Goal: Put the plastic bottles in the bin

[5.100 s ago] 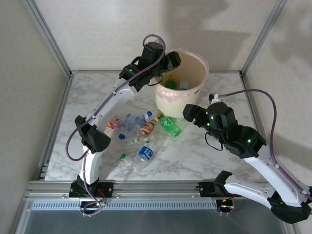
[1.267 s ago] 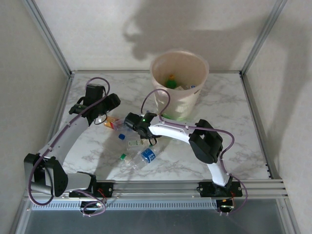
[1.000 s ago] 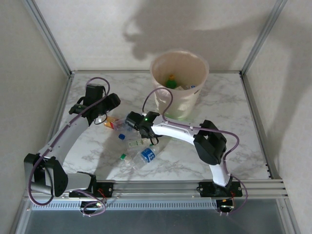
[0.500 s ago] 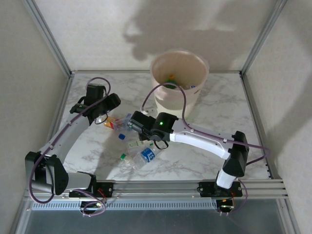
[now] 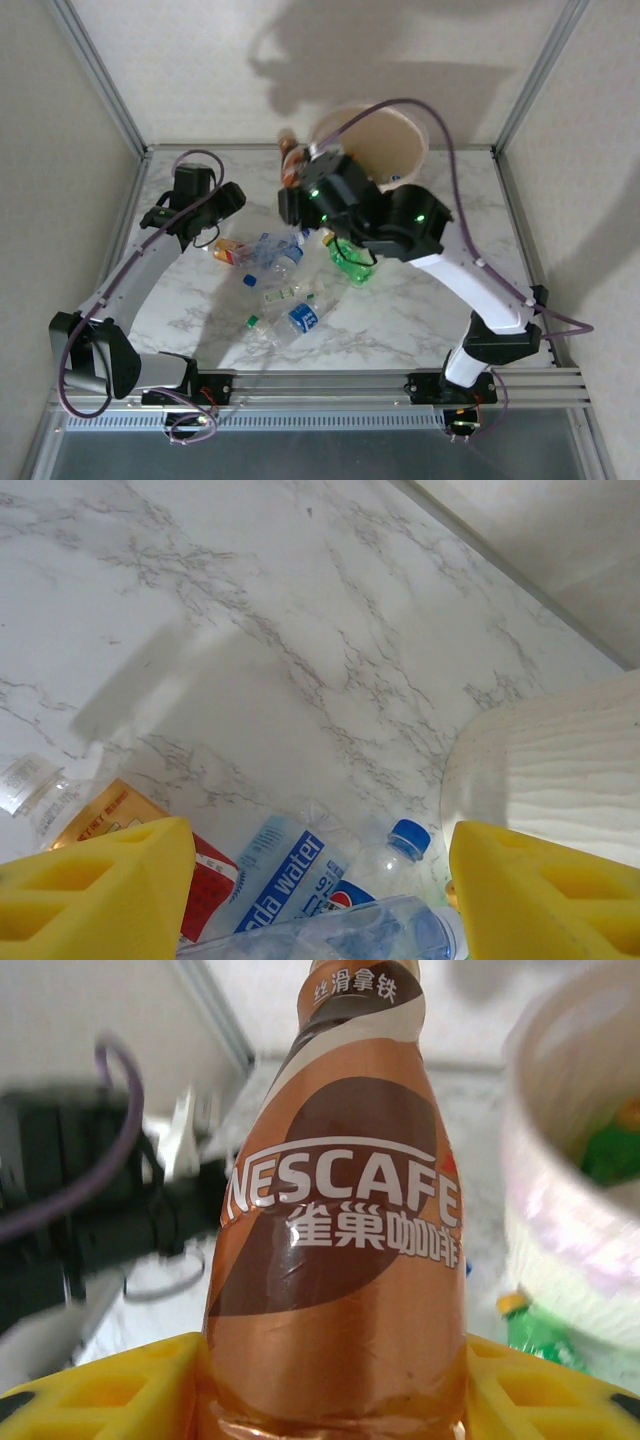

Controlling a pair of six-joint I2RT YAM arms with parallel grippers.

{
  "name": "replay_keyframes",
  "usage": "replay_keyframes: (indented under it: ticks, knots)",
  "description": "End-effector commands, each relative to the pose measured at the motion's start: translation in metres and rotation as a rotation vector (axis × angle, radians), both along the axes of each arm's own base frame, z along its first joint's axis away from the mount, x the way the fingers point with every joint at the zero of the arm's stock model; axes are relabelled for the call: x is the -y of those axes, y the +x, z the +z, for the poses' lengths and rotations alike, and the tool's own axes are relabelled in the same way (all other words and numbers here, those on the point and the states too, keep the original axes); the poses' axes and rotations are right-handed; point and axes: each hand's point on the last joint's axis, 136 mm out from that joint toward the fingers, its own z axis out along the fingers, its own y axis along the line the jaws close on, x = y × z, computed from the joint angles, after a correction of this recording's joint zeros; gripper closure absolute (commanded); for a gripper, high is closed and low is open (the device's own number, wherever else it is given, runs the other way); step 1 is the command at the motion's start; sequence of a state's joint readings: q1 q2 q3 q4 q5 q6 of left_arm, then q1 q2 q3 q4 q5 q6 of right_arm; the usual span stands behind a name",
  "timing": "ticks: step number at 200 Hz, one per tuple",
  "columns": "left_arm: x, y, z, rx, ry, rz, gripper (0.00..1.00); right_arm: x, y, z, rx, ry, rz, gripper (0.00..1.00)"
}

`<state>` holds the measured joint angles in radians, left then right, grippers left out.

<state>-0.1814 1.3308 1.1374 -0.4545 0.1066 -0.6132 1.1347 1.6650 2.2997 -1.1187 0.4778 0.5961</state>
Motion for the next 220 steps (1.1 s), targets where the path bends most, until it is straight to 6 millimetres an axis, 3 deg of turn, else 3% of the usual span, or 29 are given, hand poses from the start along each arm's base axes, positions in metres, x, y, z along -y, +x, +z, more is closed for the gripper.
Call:
replay_keyframes:
  ticks: [1, 28, 47, 58, 64, 93, 111, 142, 182, 201, 220]
  knots:
    - [-0.009, -0.006, 0.021, 0.045, 0.018, 0.025, 0.32, 0.035, 0.042, 0.012, 0.058, -0.036, -0.112, 0.48]
    - [-0.011, -0.011, 0.025, 0.053, 0.028, 0.020, 0.31, 0.063, 0.093, 0.014, 0.069, -0.017, -0.186, 0.47]
    - [-0.012, -0.014, 0.024, 0.049, 0.033, 0.020, 0.31, 0.080, 0.131, 0.002, 0.052, -0.019, -0.240, 0.47]
    - [-0.012, -0.015, 0.023, 0.048, 0.034, 0.020, 0.31, 0.079, 0.144, -0.007, 0.043, -0.024, -0.247, 0.47]
    - [-0.012, -0.016, 0.023, 0.049, 0.033, 0.020, 0.31, 0.090, 0.158, -0.012, 0.041, -0.030, -0.283, 0.47]
    - [-0.011, -0.016, 0.018, 0.042, 0.029, 0.019, 0.31, 0.103, 0.194, -0.038, 0.001, -0.037, -0.331, 0.46]
    - [-0.010, -0.014, 0.015, 0.034, 0.028, 0.013, 0.32, 0.103, 0.208, -0.051, -0.020, -0.048, -0.330, 0.39]
    - [-0.008, -0.014, 0.005, 0.027, 0.027, 0.000, 0.31, 0.097, 0.214, -0.065, -0.036, -0.065, -0.312, 0.21]
    - [0.000, -0.017, -0.005, 0.028, 0.019, -0.027, 0.30, 0.099, 0.203, -0.057, -0.030, -0.058, -0.289, 0.18]
    - [0.006, -0.019, -0.002, 0.039, 0.007, -0.060, 0.29, 0.093, 0.186, -0.047, -0.034, -0.034, -0.235, 0.20]
    - [0.015, -0.023, 0.000, 0.053, 0.025, -0.117, 0.27, 0.073, 0.154, -0.037, 0.009, -0.041, -0.137, 0.20]
